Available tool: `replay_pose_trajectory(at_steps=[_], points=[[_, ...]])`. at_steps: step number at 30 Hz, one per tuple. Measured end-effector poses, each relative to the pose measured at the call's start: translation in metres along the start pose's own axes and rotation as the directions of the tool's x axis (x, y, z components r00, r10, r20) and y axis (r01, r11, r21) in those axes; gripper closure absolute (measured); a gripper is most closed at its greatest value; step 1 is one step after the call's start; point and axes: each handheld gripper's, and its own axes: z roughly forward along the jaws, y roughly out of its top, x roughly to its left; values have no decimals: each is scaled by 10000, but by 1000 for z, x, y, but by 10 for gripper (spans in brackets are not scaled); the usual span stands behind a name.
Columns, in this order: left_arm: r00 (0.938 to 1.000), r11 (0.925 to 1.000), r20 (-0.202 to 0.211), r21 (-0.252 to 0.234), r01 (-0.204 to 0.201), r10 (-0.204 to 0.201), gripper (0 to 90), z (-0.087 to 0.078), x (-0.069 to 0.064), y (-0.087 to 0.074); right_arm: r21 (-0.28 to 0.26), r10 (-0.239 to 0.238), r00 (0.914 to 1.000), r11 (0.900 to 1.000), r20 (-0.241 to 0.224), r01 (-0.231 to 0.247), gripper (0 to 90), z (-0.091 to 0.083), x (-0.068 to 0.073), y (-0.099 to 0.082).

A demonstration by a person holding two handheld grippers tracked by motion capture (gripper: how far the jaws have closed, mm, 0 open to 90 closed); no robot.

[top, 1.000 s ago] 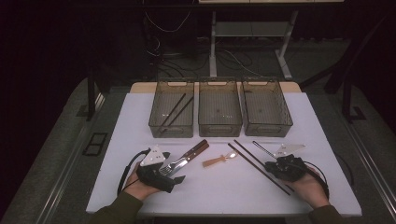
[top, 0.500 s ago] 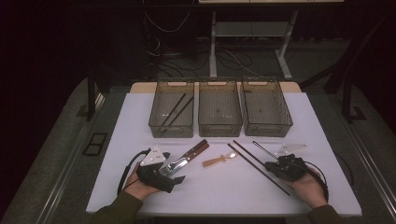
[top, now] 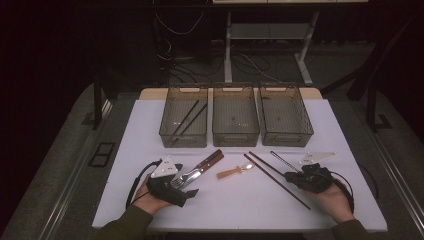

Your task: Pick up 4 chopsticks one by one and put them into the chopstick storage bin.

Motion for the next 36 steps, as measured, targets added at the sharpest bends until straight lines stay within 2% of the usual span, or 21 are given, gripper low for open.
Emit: replay_pose_trajectory(at_steps=[10,14,23,28,31,36], points=[[9999,9999,107,-125,7,-5,0,-1,0,0,-396,103,9996,9992,-248,-113,861,-12,1,5],[9999,9999,156,-152,33,-30,0,-2,1,-1,-544,-5,9994,9985,-341,-14,861,-17,1,8],[9993,9995,376,-318,-57,69,0,-3,2,-2,-1001,-147,9963,9950,-849,62,860,-27,9,19],[9984,9995,554,-299,102,-85,0,-4,4,-3,-1347,-146,9948,9909,-1006,9,860,-32,11,26],[9980,9984,549,-447,343,-318,0,-6,5,-3,-1519,-196,9942,9884,-1055,33,860,-33,13,34],[9982,9986,498,-405,352,-332,0,-6,6,-4,-1686,-261,9925,9857,-1191,57,860,-31,16,46]])
